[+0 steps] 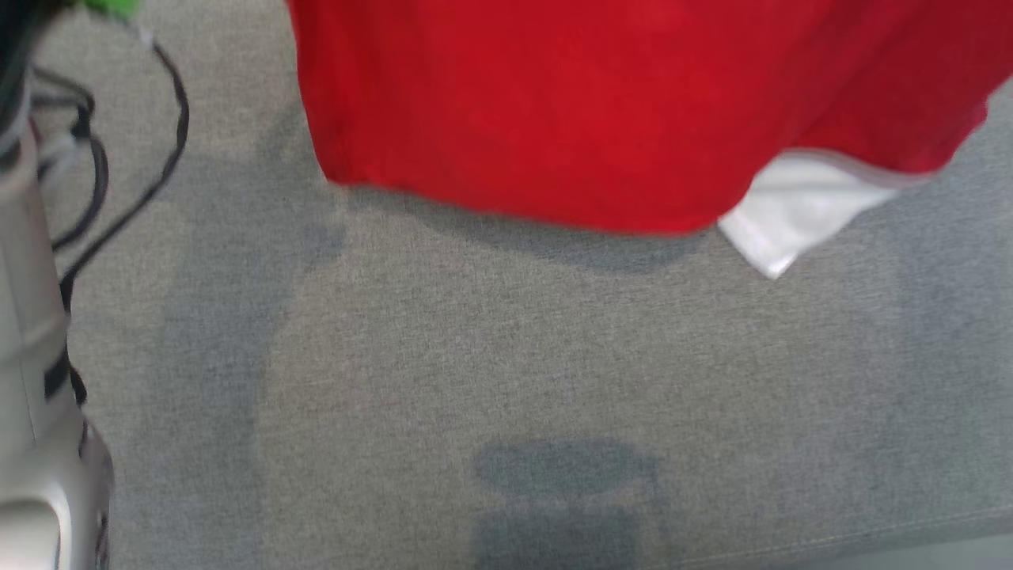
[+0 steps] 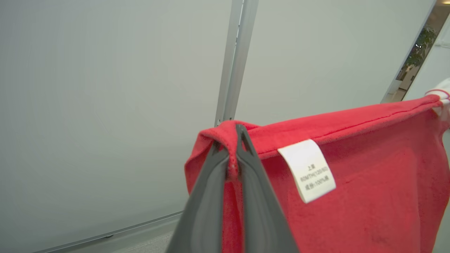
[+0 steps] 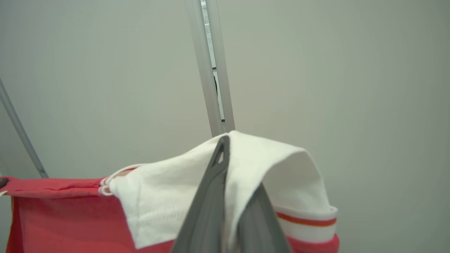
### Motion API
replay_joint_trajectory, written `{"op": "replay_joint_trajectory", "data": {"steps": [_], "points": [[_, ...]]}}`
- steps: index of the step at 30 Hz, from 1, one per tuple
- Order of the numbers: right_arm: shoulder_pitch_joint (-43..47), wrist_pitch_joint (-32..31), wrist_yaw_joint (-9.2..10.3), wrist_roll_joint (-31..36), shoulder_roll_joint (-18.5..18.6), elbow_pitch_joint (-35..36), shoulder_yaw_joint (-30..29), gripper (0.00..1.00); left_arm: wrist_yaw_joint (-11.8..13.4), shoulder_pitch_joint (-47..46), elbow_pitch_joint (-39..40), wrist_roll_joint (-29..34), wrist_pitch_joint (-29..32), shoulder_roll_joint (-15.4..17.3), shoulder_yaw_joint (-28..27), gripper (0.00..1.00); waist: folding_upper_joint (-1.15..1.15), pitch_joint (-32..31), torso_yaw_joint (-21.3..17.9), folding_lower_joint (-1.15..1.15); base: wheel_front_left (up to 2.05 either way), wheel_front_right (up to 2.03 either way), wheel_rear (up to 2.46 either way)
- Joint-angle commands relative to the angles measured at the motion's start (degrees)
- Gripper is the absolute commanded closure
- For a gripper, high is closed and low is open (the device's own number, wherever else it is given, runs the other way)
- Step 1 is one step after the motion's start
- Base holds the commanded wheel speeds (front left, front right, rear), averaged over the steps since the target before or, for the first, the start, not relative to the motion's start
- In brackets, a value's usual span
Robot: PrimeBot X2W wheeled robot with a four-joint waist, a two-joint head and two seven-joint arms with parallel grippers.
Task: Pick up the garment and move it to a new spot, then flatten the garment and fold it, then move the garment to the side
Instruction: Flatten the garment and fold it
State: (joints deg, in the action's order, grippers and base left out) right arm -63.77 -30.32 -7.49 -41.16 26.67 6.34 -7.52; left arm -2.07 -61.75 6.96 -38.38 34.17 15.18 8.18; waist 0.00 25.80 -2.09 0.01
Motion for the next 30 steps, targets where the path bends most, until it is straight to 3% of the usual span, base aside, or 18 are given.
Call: {"op": "replay_joint_trajectory", "data": {"steps": [1,8,11,15,21,25,30], "points": [[-5.9,0.5,-0.01,3.0,-2.2,-4.5,1.0,1.0,0.5,-5.4,-5.2,1.5,-1.1,-0.9,0.2,1.0,0.0,12.1,3.1,-0.01,0.0,0.0,0.0],[-30.5,12.0,0.0,16.9,-12.3,-23.8,0.6,1.0,1.8,-29.3,-28.5,10.9,-14.5,-3.4,2.0,1.0,0.0,18.2,2.3,-0.01,0.0,0.0,0.0],[-35.0,16.3,0.0,19.3,-15.1,-29.8,1.5,1.0,0.7,-34.7,-36.5,13.5,-21.3,-3.7,3.0,1.0,0.0,19.2,1.4,-0.01,0.0,0.0,0.0],[-34.4,19.4,-0.01,17.3,-15.5,-34.3,5.3,1.0,-1.2,-35.9,-44.5,13.7,-27.9,-4.2,3.4,1.0,0.0,19.1,1.0,-0.01,0.0,0.0,0.0],[-18.5,23.9,-0.01,7.7,-12.2,-30.8,12.3,1.0,-4.6,-25.1,-52.2,12.2,-36.0,-3.3,5.1,1.0,0.0,14.9,0.5,-0.01,0.0,0.0,0.0],[-1.2,27.0,-0.01,2.3,-8.7,-25.3,16.1,1.0,-5.3,-11.6,-53.2,10.9,-39.6,-2.9,8.3,1.0,0.0,9.5,0.0,-0.01,0.0,0.0,0.0],[23.5,31.9,0.03,-3.9,-4.9,-18.9,15.8,1.0,-5.4,9.7,-50.0,7.7,-43.2,-3.1,12.3,1.0,0.0,-0.9,0.2,-0.01,0.0,0.0,0.0]]}}
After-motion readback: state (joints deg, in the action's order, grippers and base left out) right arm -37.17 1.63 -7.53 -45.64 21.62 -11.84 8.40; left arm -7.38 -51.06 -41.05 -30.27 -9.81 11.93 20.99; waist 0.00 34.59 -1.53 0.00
